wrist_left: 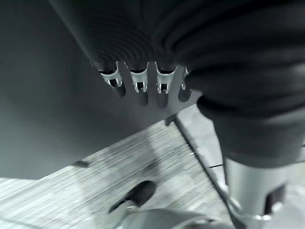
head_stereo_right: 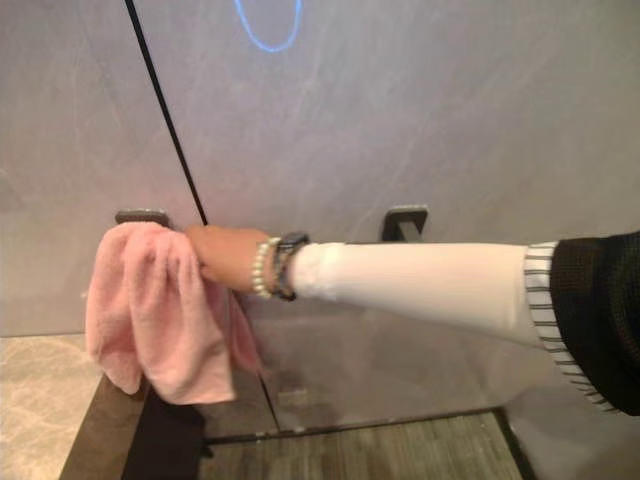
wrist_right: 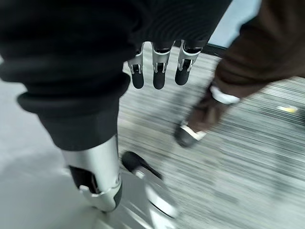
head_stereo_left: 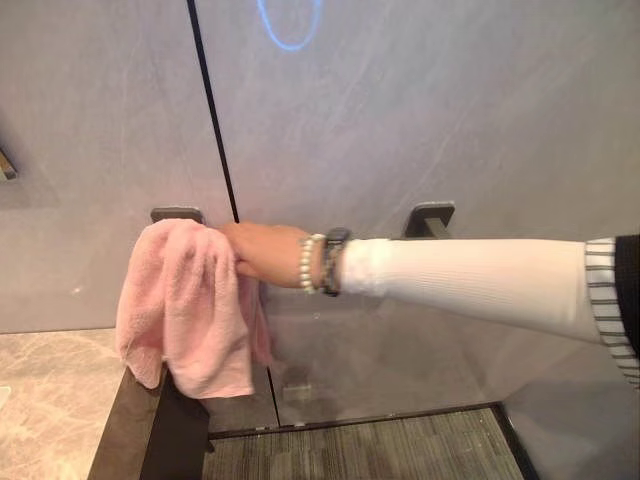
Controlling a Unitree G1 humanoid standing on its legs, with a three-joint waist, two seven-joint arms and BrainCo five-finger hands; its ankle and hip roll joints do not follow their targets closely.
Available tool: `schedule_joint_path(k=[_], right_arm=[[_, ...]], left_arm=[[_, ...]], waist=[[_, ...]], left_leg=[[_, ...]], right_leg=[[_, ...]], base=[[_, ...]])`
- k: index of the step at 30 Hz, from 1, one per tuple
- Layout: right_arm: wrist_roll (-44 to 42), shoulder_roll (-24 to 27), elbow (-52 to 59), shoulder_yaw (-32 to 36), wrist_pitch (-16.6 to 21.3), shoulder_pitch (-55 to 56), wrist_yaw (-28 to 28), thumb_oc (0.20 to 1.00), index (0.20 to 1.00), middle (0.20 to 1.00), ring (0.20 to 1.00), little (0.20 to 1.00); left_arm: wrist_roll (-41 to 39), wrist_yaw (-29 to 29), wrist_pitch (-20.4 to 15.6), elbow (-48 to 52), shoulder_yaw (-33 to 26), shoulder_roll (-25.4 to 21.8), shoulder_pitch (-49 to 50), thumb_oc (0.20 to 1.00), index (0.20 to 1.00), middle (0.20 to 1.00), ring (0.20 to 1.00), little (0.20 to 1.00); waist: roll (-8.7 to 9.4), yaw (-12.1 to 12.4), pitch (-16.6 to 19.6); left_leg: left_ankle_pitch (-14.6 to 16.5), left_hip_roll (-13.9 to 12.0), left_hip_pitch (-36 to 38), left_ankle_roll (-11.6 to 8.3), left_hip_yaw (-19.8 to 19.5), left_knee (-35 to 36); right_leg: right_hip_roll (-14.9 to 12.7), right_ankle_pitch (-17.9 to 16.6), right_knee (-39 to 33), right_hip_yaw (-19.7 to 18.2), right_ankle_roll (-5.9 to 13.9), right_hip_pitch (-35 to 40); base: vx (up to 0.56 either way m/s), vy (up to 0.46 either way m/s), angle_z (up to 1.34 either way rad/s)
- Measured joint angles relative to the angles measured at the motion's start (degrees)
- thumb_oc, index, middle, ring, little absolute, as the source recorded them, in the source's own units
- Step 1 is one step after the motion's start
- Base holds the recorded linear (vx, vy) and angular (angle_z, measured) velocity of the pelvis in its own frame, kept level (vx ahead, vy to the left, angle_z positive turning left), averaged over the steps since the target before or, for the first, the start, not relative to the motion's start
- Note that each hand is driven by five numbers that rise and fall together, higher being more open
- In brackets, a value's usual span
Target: Put brush and paste in cup on sink, flatten towel.
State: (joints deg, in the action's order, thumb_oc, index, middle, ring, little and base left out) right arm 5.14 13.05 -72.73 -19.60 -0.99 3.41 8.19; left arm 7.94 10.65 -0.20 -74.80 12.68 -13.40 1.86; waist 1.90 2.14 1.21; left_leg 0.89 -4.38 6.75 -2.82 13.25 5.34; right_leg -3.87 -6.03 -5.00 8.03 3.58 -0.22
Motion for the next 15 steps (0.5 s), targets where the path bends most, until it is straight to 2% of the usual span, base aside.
schedule_joint_path(k=[3,10,13,14,15], right_arm=[[-1.22,0.0,0.61,0.46,0.45,-0.64,0.44,1.0,1.0,1.0,1.0,1.0],[-8.02,0.81,11.66,0.41,3.76,-0.22,-0.04,1.0,1.0,1.0,1.0,1.0],[-9.15,2.13,17.06,0.36,4.8,0.0,-1.28,1.0,1.0,1.0,1.0,1.0],[-9.65,4.94,22.71,0.47,6.45,0.93,-2.24,1.0,1.0,1.0,1.0,1.0],[-10.43,6.52,24.29,0.45,6.38,0.14,-2.97,1.0,1.0,1.0,1.0,1.0]], left_arm=[[0.78,0.43,-0.57,-0.1,-0.05,0.04,-0.33,1.0,1.0,1.0,1.0,1.0],[1.19,1.57,-1.54,2.84,0.53,-0.53,-0.02,1.0,1.0,1.0,1.0,1.0],[1.58,0.9,-2.66,8.82,3.51,-2.26,1.68,1.0,1.0,1.0,1.0,1.0],[3.63,-0.45,-5.87,19.91,7.91,-6.52,4.99,1.0,1.0,1.0,1.0,1.0],[4.46,-1.81,-5.8,23.85,7.49,-8.5,5.84,1.0,1.0,1.0,1.0,1.0]], waist=[[-0.04,-0.01,-0.16],[-0.25,-0.06,-2.63],[-0.8,0.11,-3.35],[-1.32,-0.03,-4.4],[-1.7,0.29,-4.52]], left_leg=[[0.06,0.0,-0.02,-0.01,-0.03,0.01],[0.1,-0.01,0.02,-0.01,-0.04,0.01],[0.04,0.0,-0.06,-0.08,-0.16,0.03],[-0.03,0.02,0.03,-0.2,-0.17,0.23],[-0.04,0.02,-0.02,-0.28,-0.33,0.25]], right_leg=[[0.0,0.09,0.0,0.02,-0.01,0.0],[-0.01,0.09,0.0,0.03,-0.01,0.07],[0.0,0.03,0.0,0.06,0.07,0.06],[-0.02,-0.08,-0.01,0.08,0.25,0.15],[-0.04,-0.01,0.0,0.22,0.27,0.23]], base=[[0.0,0.0,0.0],[0.0,0.0,0.0],[0.0,0.0,0.0],[0.01,-0.003,0.04],[0.01,-0.003,0.04]])
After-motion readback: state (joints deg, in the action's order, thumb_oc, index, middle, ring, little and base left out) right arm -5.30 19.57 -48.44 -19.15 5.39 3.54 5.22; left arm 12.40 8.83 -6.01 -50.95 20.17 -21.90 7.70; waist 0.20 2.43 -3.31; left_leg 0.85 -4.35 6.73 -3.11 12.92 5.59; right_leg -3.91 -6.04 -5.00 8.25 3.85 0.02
